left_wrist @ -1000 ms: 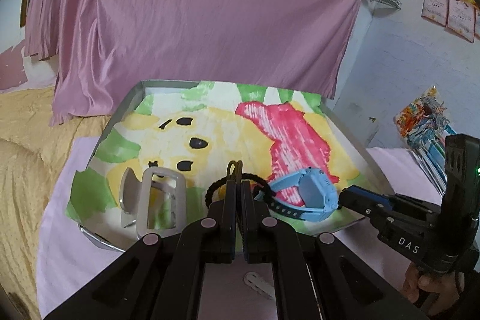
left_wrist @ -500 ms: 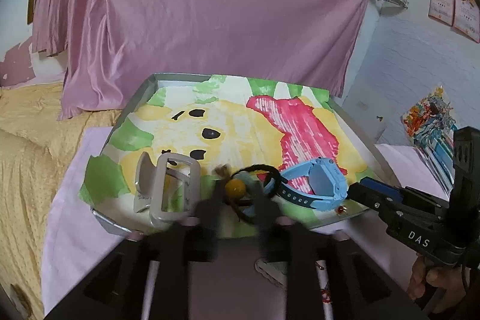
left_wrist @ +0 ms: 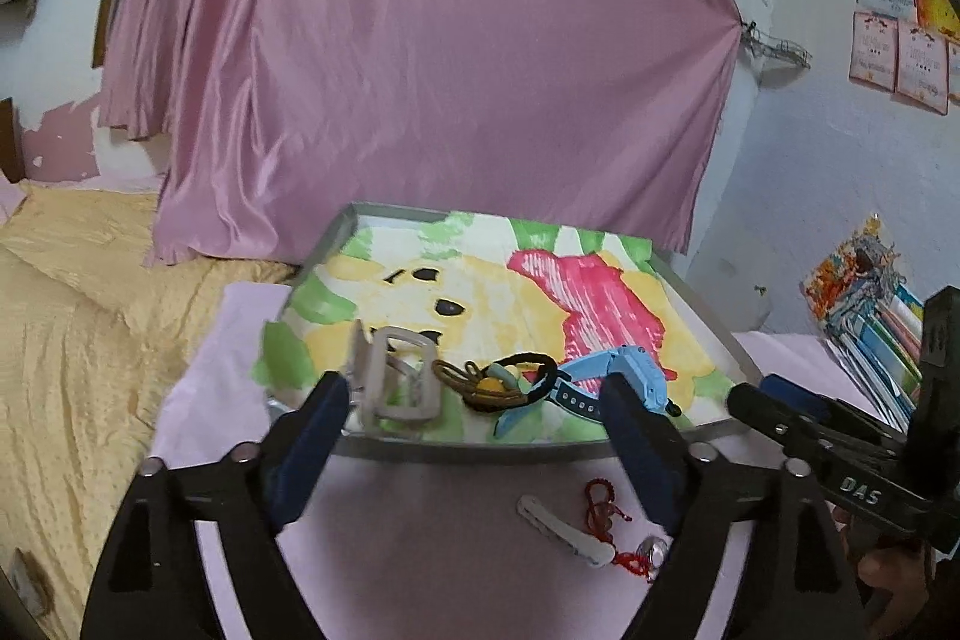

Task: Organize jewelry
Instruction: 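Carry the bead elastic and earring into the grey tray and release both, then withdraw both tools from the tray back over the table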

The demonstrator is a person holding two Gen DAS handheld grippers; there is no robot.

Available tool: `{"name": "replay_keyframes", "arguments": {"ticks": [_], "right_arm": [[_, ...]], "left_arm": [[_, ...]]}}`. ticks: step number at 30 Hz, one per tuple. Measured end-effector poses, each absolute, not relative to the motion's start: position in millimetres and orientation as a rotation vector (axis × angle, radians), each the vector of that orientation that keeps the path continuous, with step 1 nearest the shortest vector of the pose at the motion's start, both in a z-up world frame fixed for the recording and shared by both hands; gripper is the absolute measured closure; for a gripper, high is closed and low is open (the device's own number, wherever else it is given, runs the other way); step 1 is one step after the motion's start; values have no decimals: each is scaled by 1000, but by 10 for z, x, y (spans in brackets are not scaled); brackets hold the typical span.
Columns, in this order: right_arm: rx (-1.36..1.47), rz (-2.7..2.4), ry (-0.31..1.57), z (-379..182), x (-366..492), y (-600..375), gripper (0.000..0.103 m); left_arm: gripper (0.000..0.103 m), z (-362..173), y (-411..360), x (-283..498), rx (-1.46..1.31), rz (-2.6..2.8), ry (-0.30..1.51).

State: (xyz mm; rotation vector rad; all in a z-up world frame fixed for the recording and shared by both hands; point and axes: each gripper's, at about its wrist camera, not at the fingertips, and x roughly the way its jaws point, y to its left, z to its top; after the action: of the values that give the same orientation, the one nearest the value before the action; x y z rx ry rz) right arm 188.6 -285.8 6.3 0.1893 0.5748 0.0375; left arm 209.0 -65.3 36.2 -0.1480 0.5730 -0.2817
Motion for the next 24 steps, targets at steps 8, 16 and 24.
{"name": "replay_keyframes", "arguments": {"ticks": [8,16,24], "right_arm": [[205,16,436,195,1412,-2831,10],[178,-1,351,267,987,-2725,9],[129,-3,321,263,714,-2612,9]], "left_arm": [[1,406,-464,1731,-178,-231,476],[1,446,-415,1299,-145,-229,384],[1,360,-400,1046,-112,-229,382]]}}
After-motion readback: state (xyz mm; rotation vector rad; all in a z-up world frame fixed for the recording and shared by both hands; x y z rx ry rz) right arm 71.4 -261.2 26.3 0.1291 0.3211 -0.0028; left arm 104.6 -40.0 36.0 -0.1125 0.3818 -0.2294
